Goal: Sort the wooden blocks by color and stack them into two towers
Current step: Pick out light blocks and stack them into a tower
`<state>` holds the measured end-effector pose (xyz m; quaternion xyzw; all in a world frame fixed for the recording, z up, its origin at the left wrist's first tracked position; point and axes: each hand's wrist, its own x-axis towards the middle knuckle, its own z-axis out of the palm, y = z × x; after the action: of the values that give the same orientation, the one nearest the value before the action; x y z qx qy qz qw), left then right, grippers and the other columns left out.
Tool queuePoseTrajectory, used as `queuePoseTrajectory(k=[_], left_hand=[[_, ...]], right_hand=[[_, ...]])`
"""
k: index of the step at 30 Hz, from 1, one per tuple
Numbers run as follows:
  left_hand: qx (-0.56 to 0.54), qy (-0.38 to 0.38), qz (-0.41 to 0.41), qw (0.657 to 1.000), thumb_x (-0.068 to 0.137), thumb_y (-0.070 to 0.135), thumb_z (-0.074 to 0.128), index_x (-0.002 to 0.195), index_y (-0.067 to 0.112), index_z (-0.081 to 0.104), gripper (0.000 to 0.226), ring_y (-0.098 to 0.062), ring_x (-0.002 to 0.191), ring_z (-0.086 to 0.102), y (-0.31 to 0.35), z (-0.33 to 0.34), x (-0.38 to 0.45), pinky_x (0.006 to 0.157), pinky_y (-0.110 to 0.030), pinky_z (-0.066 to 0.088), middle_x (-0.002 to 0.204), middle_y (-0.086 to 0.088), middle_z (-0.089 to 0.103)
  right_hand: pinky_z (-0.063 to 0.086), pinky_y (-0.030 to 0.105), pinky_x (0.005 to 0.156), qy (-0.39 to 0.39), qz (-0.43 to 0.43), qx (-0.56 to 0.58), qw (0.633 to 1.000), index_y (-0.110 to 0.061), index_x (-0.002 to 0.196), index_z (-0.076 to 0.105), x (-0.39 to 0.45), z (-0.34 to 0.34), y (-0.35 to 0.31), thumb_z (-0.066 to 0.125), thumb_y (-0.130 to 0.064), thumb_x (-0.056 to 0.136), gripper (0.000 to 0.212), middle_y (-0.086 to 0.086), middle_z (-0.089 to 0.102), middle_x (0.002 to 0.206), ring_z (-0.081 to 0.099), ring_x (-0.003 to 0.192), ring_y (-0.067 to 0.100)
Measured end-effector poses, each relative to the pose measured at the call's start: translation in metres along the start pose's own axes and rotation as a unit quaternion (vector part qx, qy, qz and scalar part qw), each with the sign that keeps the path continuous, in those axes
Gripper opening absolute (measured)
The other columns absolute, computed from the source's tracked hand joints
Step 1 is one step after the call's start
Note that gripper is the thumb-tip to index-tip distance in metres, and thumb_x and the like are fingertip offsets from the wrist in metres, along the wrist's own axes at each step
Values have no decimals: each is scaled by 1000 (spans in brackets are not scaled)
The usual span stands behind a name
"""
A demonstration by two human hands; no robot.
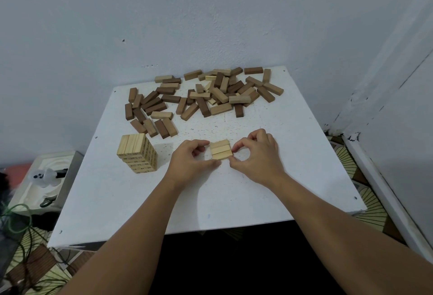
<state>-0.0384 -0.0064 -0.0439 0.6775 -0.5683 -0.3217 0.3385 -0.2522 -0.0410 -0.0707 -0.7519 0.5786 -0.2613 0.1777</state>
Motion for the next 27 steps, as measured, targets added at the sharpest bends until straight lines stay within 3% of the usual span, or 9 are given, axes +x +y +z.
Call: queuePoseTrajectory(k=[6,12,27], left_hand=[[-13,-4,-9,1000,72,24,94,123,24,72,56,-5,99,56,3,0,-1,80,-12,41,110,5,61],[-23,-6,-11,1000,70,24,95,123,24,72,57,-7,100,57,1,0,-1,83,-15,43,109,5,62],[-10,-10,-4,1000,69,30,96,123,27,73,59,-7,104,59,-2,-1,3,90,-20,47,109,8,62]], right_hand=[[37,31,103,-3,0,-4,1000,-40,107,68,1,0,0,74,-61,78,35,-10,39,108,39,108,12],[35,31,105,-10,-2,-21,1000,-42,131,63,2,1,1,69,-63,80,56,-10,35,112,38,108,13],[35,32,105,-8,-14,-8,1000,-47,125,67,2,1,1,69,-64,80,48,-13,38,111,39,105,13]])
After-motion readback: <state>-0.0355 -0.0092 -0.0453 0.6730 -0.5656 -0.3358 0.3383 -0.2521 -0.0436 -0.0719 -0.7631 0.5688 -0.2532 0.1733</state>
